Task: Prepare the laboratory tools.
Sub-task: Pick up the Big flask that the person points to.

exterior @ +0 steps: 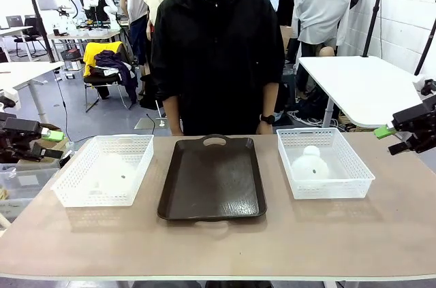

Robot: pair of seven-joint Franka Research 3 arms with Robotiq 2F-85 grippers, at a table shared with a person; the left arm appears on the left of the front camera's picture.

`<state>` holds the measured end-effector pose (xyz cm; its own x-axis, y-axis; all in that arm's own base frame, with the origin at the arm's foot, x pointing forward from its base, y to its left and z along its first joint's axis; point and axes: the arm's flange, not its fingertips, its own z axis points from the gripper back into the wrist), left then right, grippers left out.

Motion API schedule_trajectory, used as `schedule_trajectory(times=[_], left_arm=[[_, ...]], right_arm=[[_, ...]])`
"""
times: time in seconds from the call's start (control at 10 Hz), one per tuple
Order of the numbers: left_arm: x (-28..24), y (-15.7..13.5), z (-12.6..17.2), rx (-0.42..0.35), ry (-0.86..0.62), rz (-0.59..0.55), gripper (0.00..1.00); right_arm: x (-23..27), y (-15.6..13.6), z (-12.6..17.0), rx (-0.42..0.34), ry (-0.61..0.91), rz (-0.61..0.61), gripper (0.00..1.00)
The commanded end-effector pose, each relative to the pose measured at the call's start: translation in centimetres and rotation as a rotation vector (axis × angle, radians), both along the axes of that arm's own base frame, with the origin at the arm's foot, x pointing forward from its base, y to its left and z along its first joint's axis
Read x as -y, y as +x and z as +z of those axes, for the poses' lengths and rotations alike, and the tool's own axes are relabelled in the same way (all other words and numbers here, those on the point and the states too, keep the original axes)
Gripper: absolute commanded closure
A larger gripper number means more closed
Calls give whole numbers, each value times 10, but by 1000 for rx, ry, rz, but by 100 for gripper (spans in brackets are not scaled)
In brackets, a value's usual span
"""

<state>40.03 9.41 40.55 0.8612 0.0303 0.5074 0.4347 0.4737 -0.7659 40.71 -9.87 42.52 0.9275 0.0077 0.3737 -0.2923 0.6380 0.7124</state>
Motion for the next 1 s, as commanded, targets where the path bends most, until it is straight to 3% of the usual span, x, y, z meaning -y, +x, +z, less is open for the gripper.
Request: schedule_trajectory(times=[0.0,0.3,0.9], left_arm=[[-6,5,7,-67,-29,24,0],[3,10,6,-176,-64,14,0],[6,7,10,-198,-61,4,0]], right_arm=[[9,-1,-2,32,47,-11,0],[15,3,-3,18,73,-18,0],[14,5,-3,13,64,-18,0]])
